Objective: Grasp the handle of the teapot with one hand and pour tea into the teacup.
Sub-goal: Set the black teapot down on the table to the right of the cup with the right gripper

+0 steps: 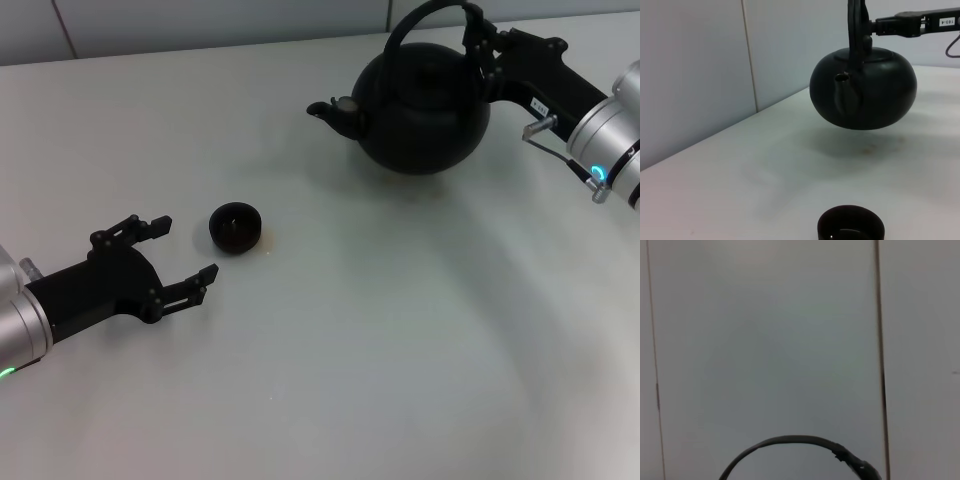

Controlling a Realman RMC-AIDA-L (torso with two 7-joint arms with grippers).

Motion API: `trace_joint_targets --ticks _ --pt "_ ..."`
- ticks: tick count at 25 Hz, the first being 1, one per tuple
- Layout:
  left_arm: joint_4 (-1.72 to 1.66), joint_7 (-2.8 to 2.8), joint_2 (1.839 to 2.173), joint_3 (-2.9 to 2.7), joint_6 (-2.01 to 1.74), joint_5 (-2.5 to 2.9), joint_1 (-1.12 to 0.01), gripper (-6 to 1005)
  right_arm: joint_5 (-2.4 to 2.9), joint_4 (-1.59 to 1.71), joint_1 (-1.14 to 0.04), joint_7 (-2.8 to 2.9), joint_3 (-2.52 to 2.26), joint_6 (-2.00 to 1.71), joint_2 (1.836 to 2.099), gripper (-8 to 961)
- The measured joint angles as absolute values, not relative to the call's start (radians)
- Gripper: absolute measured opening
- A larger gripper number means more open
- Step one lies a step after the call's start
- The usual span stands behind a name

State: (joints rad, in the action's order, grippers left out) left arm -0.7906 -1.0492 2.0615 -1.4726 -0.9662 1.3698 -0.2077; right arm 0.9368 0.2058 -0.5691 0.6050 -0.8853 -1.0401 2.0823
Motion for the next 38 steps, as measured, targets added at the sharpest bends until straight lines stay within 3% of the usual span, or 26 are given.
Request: trace_joint_targets --ticks 33,38 --pt "-0.791 -1.049 2.063 -1.477 -0.969 1.370 -0.216 847 0.938 0.151 -0.542 0.529 -0.896 -1.016 2.089 82" --pt "-0.791 -1.049 2.063 -1.478 -0.971 1.370 -0.216 847 0.938 0.151 -0.515 0.527 -0.890 -1.082 2.089 310"
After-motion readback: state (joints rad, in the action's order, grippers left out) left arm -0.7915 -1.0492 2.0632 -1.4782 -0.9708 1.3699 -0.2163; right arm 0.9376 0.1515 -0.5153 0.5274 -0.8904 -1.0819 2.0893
